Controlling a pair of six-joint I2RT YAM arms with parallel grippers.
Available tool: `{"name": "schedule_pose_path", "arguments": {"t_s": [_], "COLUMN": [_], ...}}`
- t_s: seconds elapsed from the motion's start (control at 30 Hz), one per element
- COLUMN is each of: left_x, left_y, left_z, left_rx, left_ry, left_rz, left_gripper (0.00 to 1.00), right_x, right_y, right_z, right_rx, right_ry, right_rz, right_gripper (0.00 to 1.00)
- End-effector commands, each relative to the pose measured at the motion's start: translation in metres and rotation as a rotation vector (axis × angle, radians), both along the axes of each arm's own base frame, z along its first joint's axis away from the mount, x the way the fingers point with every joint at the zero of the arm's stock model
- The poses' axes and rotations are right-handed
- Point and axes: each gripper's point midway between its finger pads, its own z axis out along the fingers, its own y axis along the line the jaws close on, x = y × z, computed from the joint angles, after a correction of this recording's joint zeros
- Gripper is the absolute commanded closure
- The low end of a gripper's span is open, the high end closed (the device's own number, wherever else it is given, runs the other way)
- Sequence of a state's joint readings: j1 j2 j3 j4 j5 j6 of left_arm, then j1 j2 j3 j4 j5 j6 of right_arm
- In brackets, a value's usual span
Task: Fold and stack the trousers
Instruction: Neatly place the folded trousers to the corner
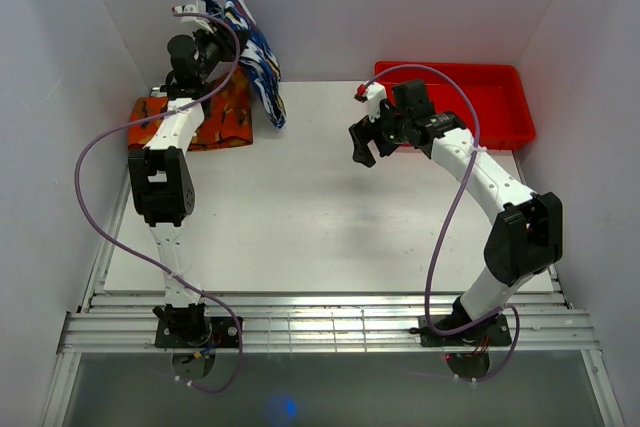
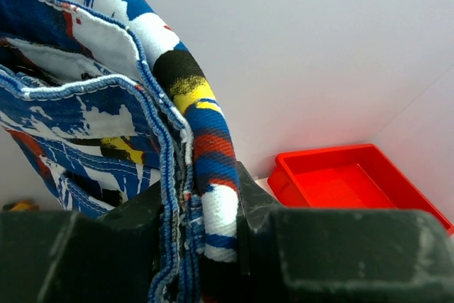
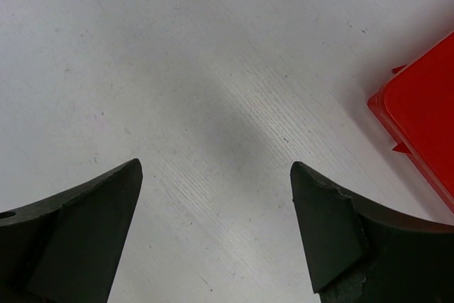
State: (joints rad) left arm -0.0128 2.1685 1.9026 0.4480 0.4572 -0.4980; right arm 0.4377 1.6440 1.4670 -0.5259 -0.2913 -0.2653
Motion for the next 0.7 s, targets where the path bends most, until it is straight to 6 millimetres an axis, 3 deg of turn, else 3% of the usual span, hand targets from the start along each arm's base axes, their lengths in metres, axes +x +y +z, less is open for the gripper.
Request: {"name": "schedule_pose_path", "arguments": {"t_s": [0.0,0.03,0.37,0.5,0.67], "left_x": [-0.031,-0.031,-0.042,-0.049,-0.049], "left_y": [0.014,0.032,0.076,0.097,0.138], "left_z": [0.115,0.117,0.115,0.102,0.054], "left_rx": [-0.001,-0.001,-0.042,-0.053,-0.044], "left_ry": [-0.288,-0.288,-0.254,-0.227,-0.135], "left_rz": [0.020,0.047,0.071,0.095,0.153], "left_gripper": [1.00,1.00,1.00,1.00,1.00], "right_x": [0.011,0.011,0.011,0.013,0.013], "right_y": [0.005,0.005,0.008,0.009,0.008], "right_z": [0.023,0.023,0.021,0.022,0.022], "right_rx": [0.032,0.031,0.037,0.039,0.028], "right_ry": [-0.053,-0.052,-0.031,-0.029,-0.025], "right_rz": [0.008,0.008,0.014,0.014,0.019], "right_gripper": [0.10,0.10,0.10,0.10,0.10]}}
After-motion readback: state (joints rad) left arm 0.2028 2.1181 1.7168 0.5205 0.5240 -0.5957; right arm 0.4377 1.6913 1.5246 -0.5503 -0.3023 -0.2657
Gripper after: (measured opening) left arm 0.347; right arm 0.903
